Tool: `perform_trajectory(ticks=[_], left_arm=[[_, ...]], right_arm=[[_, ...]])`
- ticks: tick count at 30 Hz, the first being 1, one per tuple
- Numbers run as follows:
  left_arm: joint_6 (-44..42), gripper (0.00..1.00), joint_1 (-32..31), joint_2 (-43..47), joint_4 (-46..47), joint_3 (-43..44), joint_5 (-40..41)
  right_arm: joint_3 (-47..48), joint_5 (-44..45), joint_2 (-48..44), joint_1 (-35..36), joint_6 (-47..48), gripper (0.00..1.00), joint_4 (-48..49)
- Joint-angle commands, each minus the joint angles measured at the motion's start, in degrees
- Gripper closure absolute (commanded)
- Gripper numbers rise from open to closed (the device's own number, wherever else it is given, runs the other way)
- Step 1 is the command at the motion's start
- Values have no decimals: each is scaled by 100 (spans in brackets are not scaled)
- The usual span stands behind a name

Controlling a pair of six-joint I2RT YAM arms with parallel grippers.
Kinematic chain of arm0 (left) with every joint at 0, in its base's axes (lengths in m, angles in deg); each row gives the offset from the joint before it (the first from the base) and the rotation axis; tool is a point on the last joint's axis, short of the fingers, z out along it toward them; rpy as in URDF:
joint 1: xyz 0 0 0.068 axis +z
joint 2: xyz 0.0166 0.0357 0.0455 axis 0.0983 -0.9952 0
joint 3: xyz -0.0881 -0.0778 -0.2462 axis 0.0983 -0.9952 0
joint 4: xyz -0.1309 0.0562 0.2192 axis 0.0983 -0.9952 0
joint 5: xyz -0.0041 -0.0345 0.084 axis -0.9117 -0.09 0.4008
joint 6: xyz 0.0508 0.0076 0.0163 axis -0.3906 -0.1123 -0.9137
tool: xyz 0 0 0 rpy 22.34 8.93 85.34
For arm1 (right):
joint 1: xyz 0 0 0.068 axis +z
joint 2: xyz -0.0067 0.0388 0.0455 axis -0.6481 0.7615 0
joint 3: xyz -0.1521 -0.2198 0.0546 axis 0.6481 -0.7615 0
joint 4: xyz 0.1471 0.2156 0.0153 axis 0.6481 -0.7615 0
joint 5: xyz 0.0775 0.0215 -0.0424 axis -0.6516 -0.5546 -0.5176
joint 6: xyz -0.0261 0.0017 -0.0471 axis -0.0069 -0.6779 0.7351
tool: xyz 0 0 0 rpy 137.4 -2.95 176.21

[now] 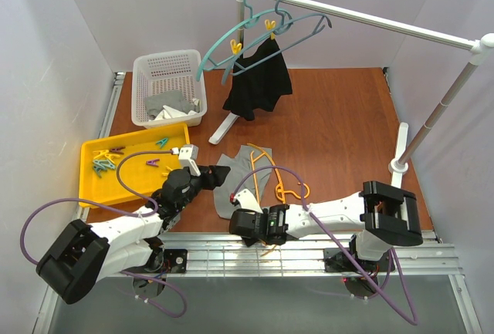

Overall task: Clip the underwear to the hanger
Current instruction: Pick up the clamp at the center of the board.

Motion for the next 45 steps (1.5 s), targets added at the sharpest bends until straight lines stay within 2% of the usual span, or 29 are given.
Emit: perform_trajectory(ticks=[1,5,8,13,17,19,20,21,23,24,26,28,30,31,33,36,40,42,45], left_arm=[[-21,14,-11,112,27,-70,-62],[-82,14,-11,156,149,-140,-98],[-91,14,-11,147,229,-158,-115],[-284,14,-20,121,448,-175,-351],[-679,16,-3,86,1194,-403,-695],[-864,16,-3,173,1555,-518,-713],[-1039,15,6,200,1652,-623,-730],[-1145,15,15,226,1862,-659,-757],[-1347,15,41,253,1977,-677,-923],[-1383,15,50,253,1995,-642,-967],[-1523,15,68,192,2118,-606,-1343],[-1603,14,85,69,2609,-659,-1704],[-1673,14,94,-186,3335,-764,-2282],[-1656,13,103,-248,3566,-808,-2434],[-1551,13,164,-362,4154,-887,-2960],[-1305,13,235,-406,4254,-879,-3419],[-490,13,348,-608,5368,-1194,-3936],[-163,13,603,-679,5895,-1265,-4280],[320,13,648,-802,6178,-1134,-4658]], right_arm=[[-14,292,93,-15,10,80,203],[-49,406,102,-33,168,94,256],[-224,249,32,-94,247,99,484],[-295,28,-310,-191,659,99,494],[-479,-348,-1030,-638,1265,99,729],[-839,-1033,-1575,-1147,1512,99,1098],[-970,-1305,-1750,-1332,1835,99,1622],[-1102,-1969,-2022,-1751,1960,99,1836],[-1288,-2456,-2191,-2053,2206,99,2171],[-1314,-3181,-2209,-2307,2477,99,2381],[-1183,-3748,-2096,-2502,2699,99,2392],[-1078,-4400,-1806,-2704,3050,99,2392],[-998,-5196,-1587,-2862,3148,99,2821],[-1033,-5410,-1533,-2933,3113,99,3223],[-1025,-5840,-1419,-3073,3104,99,3376],[-1068,-6183,-1488,-3205,3166,99,3595],[-1253,-6537,-1804,-3373,3008,99,4079],[-1349,-6686,-1989,-3469,2964,99,4246],[-1367,-6853,-2147,-3531,2955,99,4343]])
